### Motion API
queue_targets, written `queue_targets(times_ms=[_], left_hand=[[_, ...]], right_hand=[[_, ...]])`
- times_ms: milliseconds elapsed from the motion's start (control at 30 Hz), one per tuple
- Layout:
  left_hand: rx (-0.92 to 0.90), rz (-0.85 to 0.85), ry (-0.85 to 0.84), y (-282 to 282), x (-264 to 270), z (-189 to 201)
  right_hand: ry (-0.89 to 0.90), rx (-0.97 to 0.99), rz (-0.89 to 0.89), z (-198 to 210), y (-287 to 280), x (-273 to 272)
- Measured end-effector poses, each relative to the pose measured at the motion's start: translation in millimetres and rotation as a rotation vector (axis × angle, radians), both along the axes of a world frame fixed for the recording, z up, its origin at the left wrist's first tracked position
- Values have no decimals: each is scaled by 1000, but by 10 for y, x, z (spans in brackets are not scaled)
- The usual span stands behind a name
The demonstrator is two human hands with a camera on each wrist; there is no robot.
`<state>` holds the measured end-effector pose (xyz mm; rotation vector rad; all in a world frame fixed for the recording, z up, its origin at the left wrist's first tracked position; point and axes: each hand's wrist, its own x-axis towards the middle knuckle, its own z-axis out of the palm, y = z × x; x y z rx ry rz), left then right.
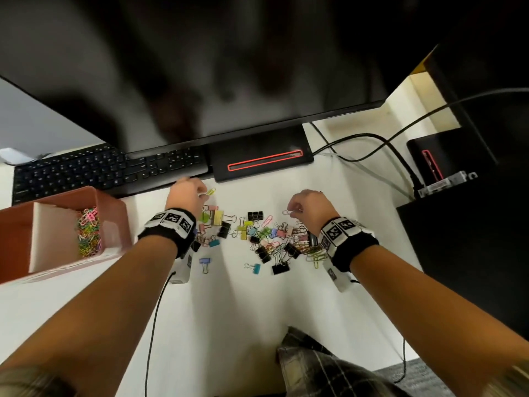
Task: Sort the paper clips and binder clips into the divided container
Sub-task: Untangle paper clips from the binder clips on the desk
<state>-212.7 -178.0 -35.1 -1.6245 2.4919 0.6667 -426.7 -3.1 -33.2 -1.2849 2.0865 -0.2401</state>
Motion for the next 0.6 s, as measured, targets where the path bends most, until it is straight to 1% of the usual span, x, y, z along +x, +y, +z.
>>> queue_targets(times_ms=[67,200,267,367,467,533,600], left_hand=[[11,-13,-15,-25,-36,9],[97,-28,-90,-77,-78,79],[101,-39,-66,-71,-69,113],[101,-63,27,10,-53,196],[91,-125,187,198,-107,338],[94,-181,284,412,-189,412],[146,-252,328,667,-294,405]], right_hand=[[-20,6,3,8,-20,-14],[-58,36,1,26,-23,-37],[-49,20,23,31,-11,-42],[-89,-74,46,71,42,-12],[-120,-116,172,137,126,120],[-71,-98,265,137,167,236],[-20,-77,272,99,180,300]])
